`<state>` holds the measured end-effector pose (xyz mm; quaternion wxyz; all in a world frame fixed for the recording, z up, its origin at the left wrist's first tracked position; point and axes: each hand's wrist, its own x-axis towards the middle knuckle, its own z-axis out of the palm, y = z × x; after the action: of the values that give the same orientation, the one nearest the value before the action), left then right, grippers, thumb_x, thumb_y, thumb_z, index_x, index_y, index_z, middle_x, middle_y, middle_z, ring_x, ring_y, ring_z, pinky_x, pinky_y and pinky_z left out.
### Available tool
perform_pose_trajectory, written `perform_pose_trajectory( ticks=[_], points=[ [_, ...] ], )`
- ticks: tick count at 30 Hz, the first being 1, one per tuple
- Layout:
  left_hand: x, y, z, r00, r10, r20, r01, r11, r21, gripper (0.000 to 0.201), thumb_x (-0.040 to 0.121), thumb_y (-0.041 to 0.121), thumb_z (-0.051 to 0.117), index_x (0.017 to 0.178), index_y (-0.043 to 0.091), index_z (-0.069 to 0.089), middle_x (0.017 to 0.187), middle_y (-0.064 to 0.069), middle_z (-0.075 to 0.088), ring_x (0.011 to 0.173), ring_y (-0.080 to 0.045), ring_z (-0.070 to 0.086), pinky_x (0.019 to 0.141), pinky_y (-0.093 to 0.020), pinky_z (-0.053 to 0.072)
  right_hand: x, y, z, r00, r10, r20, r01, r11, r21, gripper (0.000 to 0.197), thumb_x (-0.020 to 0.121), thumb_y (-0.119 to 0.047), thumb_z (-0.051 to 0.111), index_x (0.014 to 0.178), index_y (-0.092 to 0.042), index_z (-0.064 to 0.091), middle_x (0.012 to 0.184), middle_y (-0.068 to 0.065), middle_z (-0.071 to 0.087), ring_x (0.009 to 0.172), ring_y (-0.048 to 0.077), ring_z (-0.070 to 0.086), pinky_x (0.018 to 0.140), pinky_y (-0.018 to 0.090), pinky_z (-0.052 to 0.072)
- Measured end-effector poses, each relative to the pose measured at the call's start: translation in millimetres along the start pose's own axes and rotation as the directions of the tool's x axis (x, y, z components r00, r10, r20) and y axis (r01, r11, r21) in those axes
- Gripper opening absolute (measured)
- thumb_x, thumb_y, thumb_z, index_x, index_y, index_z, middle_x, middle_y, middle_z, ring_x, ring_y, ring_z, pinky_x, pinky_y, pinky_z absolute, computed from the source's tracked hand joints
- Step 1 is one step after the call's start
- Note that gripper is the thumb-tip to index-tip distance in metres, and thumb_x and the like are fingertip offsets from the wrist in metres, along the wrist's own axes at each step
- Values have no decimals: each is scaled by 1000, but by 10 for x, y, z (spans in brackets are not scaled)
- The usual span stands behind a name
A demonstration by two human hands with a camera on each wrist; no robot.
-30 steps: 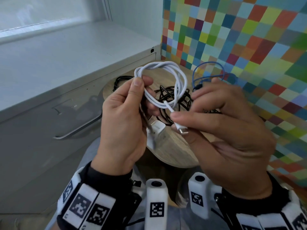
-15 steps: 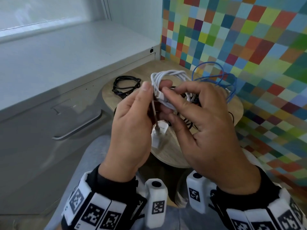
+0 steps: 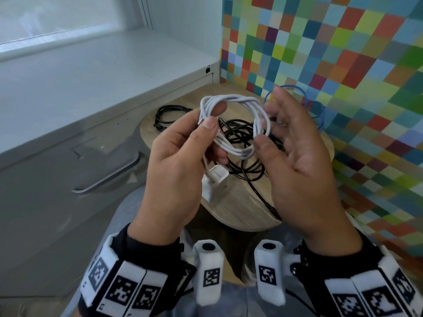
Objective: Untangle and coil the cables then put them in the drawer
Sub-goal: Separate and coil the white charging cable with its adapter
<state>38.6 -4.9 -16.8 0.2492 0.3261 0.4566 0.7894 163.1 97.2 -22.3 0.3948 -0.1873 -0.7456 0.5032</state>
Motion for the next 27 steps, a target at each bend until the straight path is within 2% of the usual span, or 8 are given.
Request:
perform_pose_trajectory(
  ticks=[3,8,11,13,16,22,25,27],
  points=[
    [43,15,-70,1000,3,-22,-4,998,-59,31,99,15,52,123,3,67,86,-13,60,70,-21,56,65,-30,51,5,43,13,997,73,16,-74,994,79,62,98,-33,58,156,-33,38,150,-11,51,133,6,55,104,44,55],
    [227,158,-331,997,24,-67,-21,998,55,28,102,15,47,122,10,67,86,-7,63,75,-24,58,68,-33,51,27,35,7,993,91,70,-91,996,4,54,99,-31,63,149,-40,46,144,-15,54,128,2,57,95,18,52],
    [379,243,-492,995,33,-96,-14,981,193,28,103,14,48,123,12,67,88,-9,62,78,-29,60,70,-36,54,127,-41,53,986,99,136,-90,993,-71,48,100,-24,66,144,-37,54,137,-18,58,121,0,60,92,21,56],
    [499,282,-557,992,41,-116,-8,961,275,26,104,13,49,122,14,68,87,-10,63,77,-24,62,70,-35,56,236,-140,109,979,72,193,-44,989,-144,42,99,-25,67,139,-37,60,129,-19,62,108,-3,64,83,23,57],
    [714,346,-594,987,48,-152,2,950,311,23,107,11,48,120,14,67,84,-5,64,75,-21,63,73,-35,59,421,-260,201,970,43,239,9,977,-214,37,99,-30,67,135,-37,63,121,-21,64,85,-10,63,74,19,49],
    [1230,410,-490,987,-12,-161,30,994,108,13,106,12,49,107,10,62,85,-7,59,71,-20,60,77,-36,55,564,-277,331,967,66,248,-7,972,-234,33,99,-31,67,131,-37,66,120,-20,67,100,-2,67,84,25,56],
    [1563,276,-333,986,-51,-156,89,965,247,10,106,17,51,100,14,58,89,-6,62,72,-20,63,67,-30,50,525,-219,372,960,119,253,-51,964,-260,32,98,-34,68,129,-40,66,115,-19,69,99,-2,67,82,21,54],
    [1797,141,-201,993,-33,-114,73,927,368,12,104,15,53,94,12,59,88,-7,63,73,-23,67,62,-29,54,505,-188,372,957,141,253,-64,954,-293,32,97,-36,68,128,-42,66,114,-19,68,101,-4,65,82,17,51]
  ],
)
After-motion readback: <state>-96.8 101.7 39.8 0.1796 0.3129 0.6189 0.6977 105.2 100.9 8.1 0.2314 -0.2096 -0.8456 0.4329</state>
